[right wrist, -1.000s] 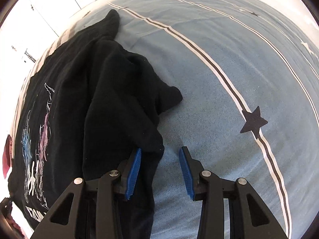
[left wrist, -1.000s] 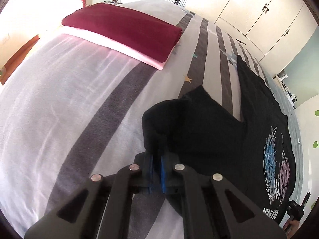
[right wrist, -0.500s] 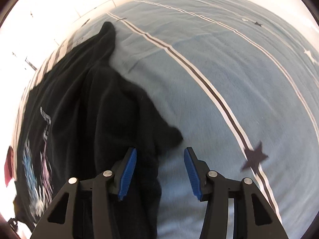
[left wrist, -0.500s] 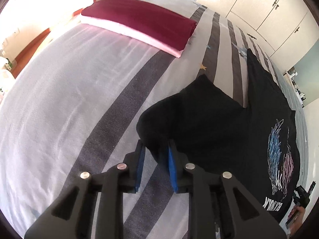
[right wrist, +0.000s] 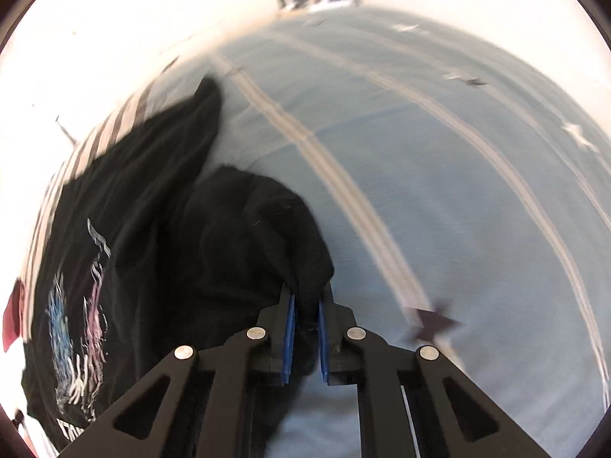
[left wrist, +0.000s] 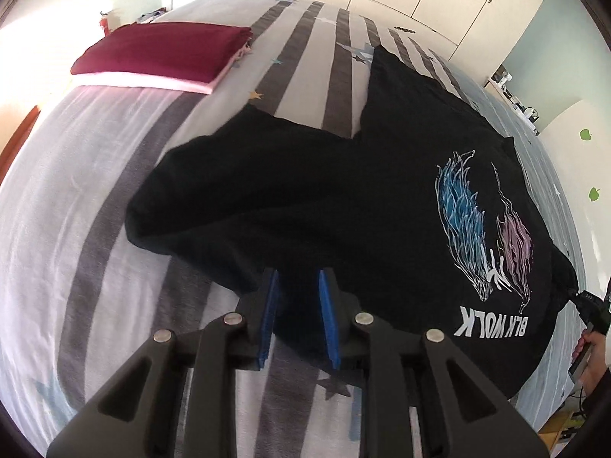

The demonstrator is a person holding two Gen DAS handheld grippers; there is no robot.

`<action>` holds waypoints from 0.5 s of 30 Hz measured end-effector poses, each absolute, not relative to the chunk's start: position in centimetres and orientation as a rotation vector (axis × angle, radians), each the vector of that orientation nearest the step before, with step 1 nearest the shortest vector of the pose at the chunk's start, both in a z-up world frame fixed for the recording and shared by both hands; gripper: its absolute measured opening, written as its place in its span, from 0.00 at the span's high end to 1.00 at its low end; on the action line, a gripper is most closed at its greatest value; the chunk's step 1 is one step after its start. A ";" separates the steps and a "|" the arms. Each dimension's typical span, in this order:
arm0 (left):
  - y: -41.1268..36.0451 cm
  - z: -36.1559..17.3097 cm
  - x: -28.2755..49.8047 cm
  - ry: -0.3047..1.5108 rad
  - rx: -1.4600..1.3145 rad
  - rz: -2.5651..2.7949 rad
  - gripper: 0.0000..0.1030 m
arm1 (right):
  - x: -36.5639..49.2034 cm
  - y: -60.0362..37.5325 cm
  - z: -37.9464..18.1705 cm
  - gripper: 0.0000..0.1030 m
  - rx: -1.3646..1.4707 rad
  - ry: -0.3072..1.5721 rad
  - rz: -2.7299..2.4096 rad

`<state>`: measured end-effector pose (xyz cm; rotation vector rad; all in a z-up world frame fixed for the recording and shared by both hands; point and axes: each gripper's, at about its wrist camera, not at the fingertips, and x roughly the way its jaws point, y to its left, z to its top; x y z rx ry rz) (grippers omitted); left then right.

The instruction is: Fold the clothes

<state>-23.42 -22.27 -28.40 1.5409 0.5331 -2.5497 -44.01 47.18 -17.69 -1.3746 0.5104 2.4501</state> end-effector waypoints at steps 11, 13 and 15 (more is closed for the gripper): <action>-20.9 -29.2 -25.9 0.512 1.560 -2.516 0.81 | -37.8 57.3 -17.3 0.90 -1.372 0.523 2.225; -20.7 -29.0 -26.0 0.500 1.556 -2.517 0.81 | -37.4 58.9 -17.6 0.90 -1.381 0.561 2.182; -20.3 -29.1 -26.1 0.500 1.559 -2.518 0.81 | -37.1 59.7 -17.9 0.89 -1.385 0.617 2.166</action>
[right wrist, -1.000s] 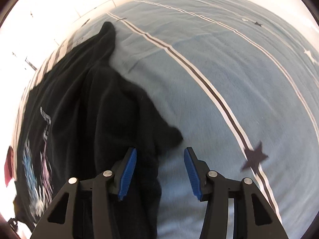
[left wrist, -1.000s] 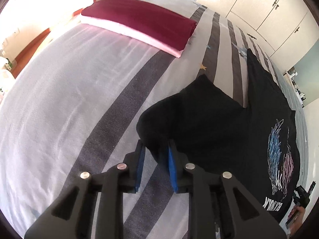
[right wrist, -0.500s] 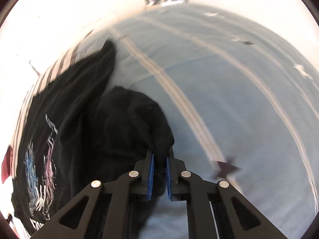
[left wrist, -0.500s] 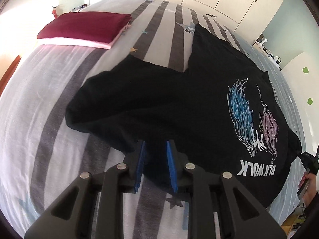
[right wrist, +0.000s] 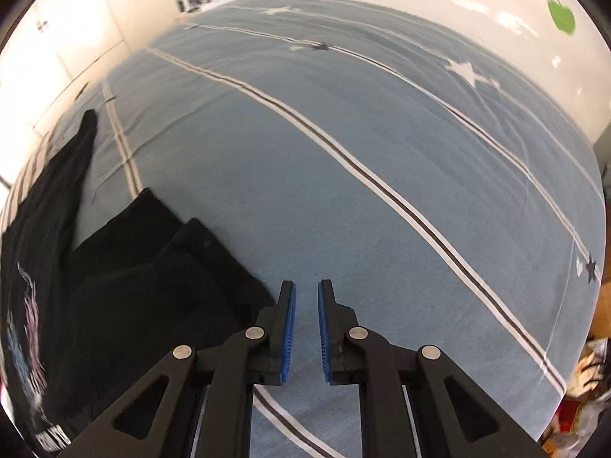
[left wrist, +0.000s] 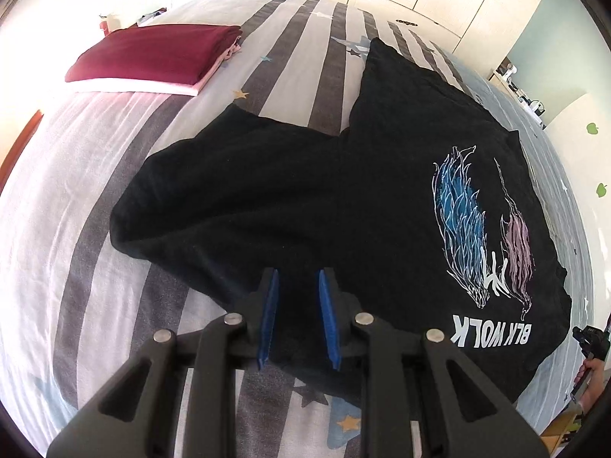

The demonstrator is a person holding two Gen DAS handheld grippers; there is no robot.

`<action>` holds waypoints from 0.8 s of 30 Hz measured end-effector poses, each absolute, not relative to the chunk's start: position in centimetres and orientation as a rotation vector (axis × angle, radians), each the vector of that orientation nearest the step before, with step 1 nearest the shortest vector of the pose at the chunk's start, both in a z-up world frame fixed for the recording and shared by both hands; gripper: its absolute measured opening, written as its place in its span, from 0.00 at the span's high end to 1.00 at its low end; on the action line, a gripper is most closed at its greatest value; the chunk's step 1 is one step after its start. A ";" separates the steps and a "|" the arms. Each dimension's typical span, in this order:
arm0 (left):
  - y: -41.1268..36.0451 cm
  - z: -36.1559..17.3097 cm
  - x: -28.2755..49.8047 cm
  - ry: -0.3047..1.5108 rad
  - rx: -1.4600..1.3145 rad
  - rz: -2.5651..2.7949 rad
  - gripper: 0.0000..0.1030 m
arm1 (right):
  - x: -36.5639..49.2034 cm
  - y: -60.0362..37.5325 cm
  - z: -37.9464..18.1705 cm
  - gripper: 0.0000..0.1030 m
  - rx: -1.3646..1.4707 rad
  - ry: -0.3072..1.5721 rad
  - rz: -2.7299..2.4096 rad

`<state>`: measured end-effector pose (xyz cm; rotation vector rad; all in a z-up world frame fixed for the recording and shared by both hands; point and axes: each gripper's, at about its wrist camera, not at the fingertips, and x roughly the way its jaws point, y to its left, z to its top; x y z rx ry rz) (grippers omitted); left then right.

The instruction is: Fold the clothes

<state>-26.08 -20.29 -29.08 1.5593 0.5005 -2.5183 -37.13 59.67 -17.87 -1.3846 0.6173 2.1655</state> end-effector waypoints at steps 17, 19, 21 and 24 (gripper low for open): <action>-15.8 -34.1 -19.9 0.530 1.820 -2.400 0.71 | -31.2 43.0 -21.4 0.66 -1.724 0.826 2.469; -15.8 -34.8 -19.7 0.570 1.835 -2.385 0.70 | -30.6 41.6 -21.8 0.65 -1.751 0.882 2.467; -16.3 -35.0 -19.7 0.639 1.811 -2.385 0.67 | -30.4 40.3 -21.9 0.65 -1.754 0.898 2.485; -17.1 -35.2 -19.9 0.732 1.764 -2.390 0.61 | -30.7 39.2 -22.5 0.64 -1.732 0.984 2.482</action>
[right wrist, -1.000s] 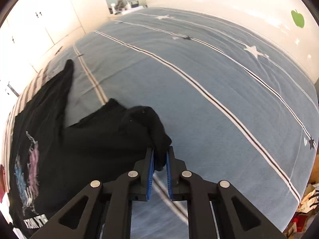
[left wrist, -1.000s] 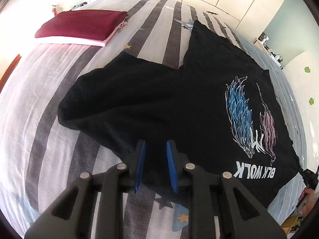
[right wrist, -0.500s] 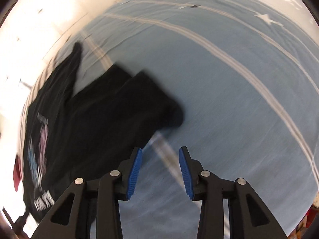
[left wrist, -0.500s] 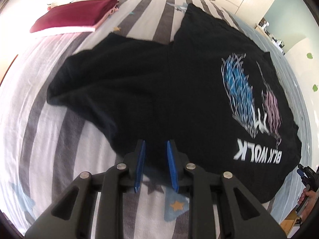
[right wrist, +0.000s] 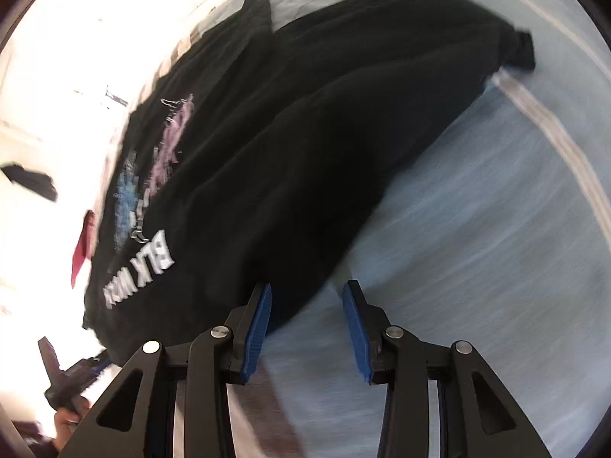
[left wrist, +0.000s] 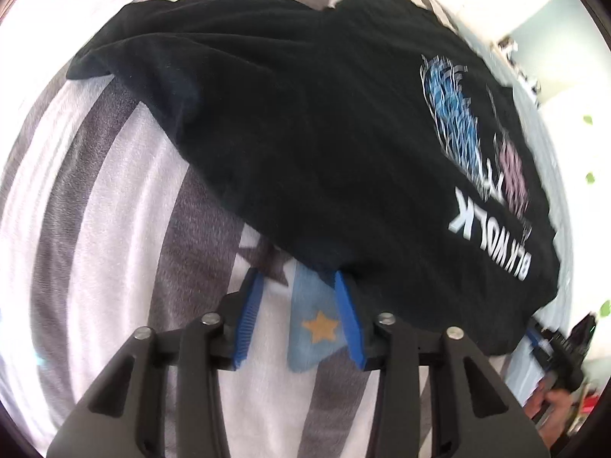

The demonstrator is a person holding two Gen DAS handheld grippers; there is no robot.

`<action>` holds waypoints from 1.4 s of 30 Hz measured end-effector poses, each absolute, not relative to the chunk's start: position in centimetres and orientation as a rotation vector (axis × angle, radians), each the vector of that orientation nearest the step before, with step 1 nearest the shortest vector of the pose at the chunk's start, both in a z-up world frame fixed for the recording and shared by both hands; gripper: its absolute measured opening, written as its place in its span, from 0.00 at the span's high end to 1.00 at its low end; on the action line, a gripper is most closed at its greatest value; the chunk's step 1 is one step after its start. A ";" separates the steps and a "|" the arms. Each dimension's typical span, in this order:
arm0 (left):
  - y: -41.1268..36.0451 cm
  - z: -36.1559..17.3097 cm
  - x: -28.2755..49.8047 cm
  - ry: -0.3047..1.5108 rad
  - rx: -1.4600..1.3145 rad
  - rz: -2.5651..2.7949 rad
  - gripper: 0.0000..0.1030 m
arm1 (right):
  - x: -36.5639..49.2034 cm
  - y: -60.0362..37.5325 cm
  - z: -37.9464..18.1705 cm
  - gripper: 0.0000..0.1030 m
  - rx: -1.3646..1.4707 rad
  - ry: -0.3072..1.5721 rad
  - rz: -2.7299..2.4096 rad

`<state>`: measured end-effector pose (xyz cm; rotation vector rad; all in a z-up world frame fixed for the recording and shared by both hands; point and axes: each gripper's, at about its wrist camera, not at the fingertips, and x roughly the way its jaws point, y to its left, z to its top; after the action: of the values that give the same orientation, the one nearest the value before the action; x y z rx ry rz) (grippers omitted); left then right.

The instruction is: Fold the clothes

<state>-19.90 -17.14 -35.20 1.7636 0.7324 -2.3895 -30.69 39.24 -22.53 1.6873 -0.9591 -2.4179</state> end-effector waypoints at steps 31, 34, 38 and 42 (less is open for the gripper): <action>-15.5 -31.7 -22.2 0.866 1.697 -2.587 0.51 | -34.8 35.0 -19.3 0.73 1.572 -0.844 -2.410; -15.2 -33.3 -21.2 0.909 1.748 -2.534 0.51 | -32.5 34.3 -20.6 0.73 1.641 -0.893 -2.351; -14.7 -34.2 -21.4 0.954 1.738 -2.544 0.51 | -31.1 34.0 -22.7 0.73 1.671 -1.028 -2.272; -14.8 -35.3 -23.0 0.940 1.766 -2.561 0.51 | -31.7 33.6 -23.8 0.72 1.643 -1.119 -2.249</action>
<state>-23.01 -14.85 -35.26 1.7659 0.9400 -2.5612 -31.69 33.63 -23.76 1.6433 -1.1195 -2.2489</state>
